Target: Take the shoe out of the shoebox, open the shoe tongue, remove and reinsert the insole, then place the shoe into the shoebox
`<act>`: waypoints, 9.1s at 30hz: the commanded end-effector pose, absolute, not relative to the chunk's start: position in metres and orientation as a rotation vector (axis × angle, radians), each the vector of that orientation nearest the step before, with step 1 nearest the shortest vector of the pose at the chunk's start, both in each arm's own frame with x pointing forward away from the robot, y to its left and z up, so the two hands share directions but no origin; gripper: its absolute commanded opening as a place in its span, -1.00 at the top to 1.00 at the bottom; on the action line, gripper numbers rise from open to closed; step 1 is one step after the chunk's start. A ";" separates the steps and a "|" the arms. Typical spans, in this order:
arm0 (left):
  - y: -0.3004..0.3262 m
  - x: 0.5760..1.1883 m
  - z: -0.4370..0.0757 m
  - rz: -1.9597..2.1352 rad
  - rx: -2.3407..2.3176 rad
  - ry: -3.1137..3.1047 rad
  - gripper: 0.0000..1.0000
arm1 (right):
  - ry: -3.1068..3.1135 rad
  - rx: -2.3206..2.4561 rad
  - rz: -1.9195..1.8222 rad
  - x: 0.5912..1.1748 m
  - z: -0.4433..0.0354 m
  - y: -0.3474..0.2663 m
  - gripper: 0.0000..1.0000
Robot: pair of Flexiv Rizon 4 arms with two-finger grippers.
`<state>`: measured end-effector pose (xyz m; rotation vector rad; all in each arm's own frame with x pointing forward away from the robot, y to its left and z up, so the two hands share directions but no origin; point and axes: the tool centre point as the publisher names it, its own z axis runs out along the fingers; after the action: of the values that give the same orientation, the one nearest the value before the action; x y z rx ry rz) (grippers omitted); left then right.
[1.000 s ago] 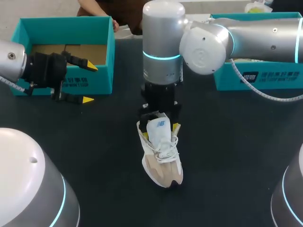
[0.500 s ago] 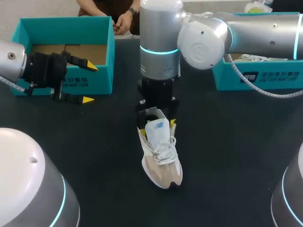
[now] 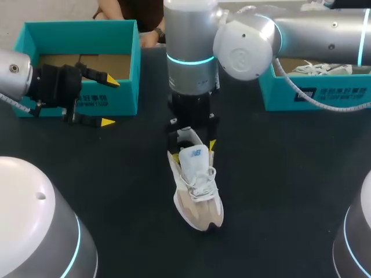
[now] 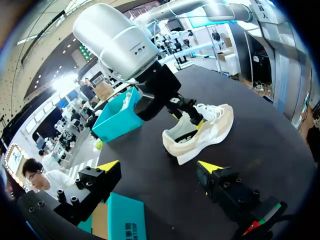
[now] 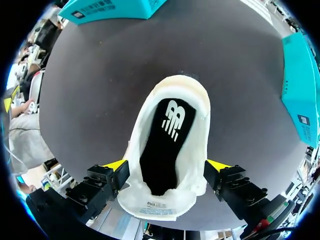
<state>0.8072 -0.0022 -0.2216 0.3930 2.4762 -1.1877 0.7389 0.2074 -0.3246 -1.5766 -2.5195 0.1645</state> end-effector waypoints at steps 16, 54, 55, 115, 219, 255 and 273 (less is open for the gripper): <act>-0.002 0.806 -0.222 -1.185 0.394 2.477 -1.00 | -2.532 -1.771 0.148 0.705 -0.255 0.213 -1.00; -0.002 0.806 -0.222 -1.185 0.394 2.477 -1.00 | -2.429 -1.699 0.222 0.700 -0.308 0.197 0.21; -0.002 0.806 -0.222 -1.185 0.394 2.477 -1.00 | -2.429 -1.697 0.225 0.700 -0.307 0.198 0.19; -0.002 0.806 -0.222 -1.185 0.394 2.477 -1.00 | -2.497 -1.630 0.126 0.737 -0.329 0.204 0.36; -0.002 0.806 -0.222 -1.185 0.394 2.477 -1.00 | -3.150 -0.180 0.366 0.821 -0.296 0.189 1.00; -0.002 0.806 -0.222 -1.185 0.394 2.477 -1.00 | -3.373 -0.217 0.482 0.835 -0.126 0.131 1.00; -0.002 0.806 -0.222 -1.185 0.394 2.477 -1.00 | -3.468 -0.192 0.420 0.906 -0.103 -0.064 1.00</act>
<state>0.8072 -0.0022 -0.2216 0.3931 2.4762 -1.1877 0.9095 -0.0061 -0.1126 -0.2579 -3.4120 0.6696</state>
